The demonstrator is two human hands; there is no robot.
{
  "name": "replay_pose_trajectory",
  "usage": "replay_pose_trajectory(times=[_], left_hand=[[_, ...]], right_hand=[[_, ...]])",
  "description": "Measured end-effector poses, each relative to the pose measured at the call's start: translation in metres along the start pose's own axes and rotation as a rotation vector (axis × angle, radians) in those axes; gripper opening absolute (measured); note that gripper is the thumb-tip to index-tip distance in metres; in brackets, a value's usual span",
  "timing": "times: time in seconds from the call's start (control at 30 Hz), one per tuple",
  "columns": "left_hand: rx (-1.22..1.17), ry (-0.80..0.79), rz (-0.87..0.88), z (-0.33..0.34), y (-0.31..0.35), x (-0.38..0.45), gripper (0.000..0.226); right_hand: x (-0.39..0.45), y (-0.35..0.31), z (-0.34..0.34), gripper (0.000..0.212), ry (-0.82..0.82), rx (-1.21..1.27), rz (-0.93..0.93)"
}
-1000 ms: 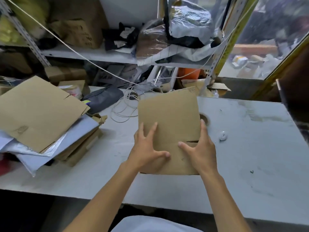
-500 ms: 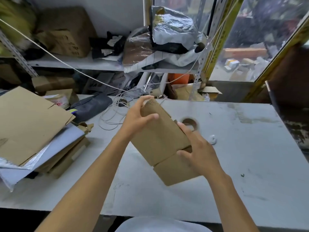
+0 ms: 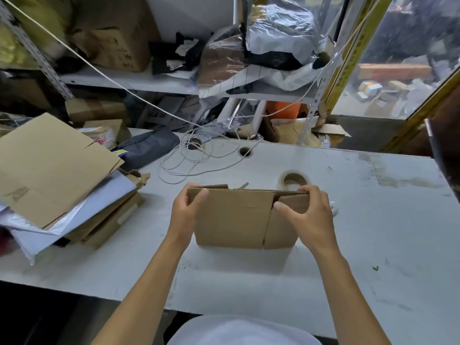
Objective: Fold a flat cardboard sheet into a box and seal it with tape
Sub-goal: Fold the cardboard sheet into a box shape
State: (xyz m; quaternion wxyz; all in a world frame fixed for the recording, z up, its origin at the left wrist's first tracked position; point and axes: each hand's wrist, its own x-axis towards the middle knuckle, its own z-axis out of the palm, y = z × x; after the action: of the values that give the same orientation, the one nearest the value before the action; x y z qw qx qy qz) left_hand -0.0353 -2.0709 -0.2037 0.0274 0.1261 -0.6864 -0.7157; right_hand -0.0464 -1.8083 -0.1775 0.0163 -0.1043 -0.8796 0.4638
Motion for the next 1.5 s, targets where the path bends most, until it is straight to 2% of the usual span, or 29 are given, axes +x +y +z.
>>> replay_pose_trajectory(times=[0.1,0.2,0.37,0.43,0.57,0.7,0.83,0.9,1.0,1.07,1.13,1.23,1.4,1.5], left_hand=[[-0.037,0.011,-0.048,0.006,0.006,0.0,0.06],[-0.062,0.077,-0.081,0.013,0.011,0.0,0.057],[-0.031,0.111,-0.021,0.02,0.016,0.0,0.025],[-0.034,0.077,0.01,0.02,0.02,0.001,0.024],[0.007,0.006,0.058,0.015,0.024,0.002,0.036],[0.103,-0.119,0.023,0.009,0.018,0.003,0.055],[0.203,-0.24,-0.024,-0.001,0.017,0.005,0.071],[0.229,-0.25,-0.045,-0.004,0.018,0.004,0.07],[0.232,-0.217,-0.042,-0.002,0.018,0.0,0.058],[0.223,-0.183,-0.06,0.002,0.018,-0.006,0.043],[0.229,-0.162,-0.082,0.005,0.017,-0.01,0.038],[0.279,-0.159,-0.073,0.006,0.014,-0.009,0.038],[0.299,-0.185,-0.081,0.002,0.005,-0.008,0.053],[0.298,-0.12,-0.117,0.004,-0.001,-0.005,0.061]], right_hand=[[-0.002,-0.001,0.003,0.063,0.044,0.024,0.018],[-0.005,-0.004,0.004,0.068,0.07,0.017,0.018],[-0.005,-0.007,-0.003,0.084,-0.072,0.033,-0.058],[-0.006,-0.009,-0.003,0.087,-0.126,0.06,-0.095],[-0.009,-0.008,0.0,0.094,-0.26,0.065,-0.153],[-0.01,-0.008,0.009,0.102,-0.405,0.042,-0.185],[-0.009,-0.009,0.018,0.116,-0.4,0.136,-0.134],[-0.008,-0.008,0.022,0.107,-0.3,0.211,-0.114],[-0.006,-0.004,0.028,0.073,-0.162,0.271,-0.122],[-0.006,-0.003,0.029,0.059,-0.157,0.225,-0.138],[-0.004,-0.001,0.03,0.047,-0.168,0.158,-0.171],[-0.004,0.0,0.032,0.033,-0.18,0.101,-0.205],[-0.002,-0.004,0.026,0.016,-0.221,0.138,-0.14],[0.006,-0.001,0.029,0.011,-0.224,0.131,-0.132]])
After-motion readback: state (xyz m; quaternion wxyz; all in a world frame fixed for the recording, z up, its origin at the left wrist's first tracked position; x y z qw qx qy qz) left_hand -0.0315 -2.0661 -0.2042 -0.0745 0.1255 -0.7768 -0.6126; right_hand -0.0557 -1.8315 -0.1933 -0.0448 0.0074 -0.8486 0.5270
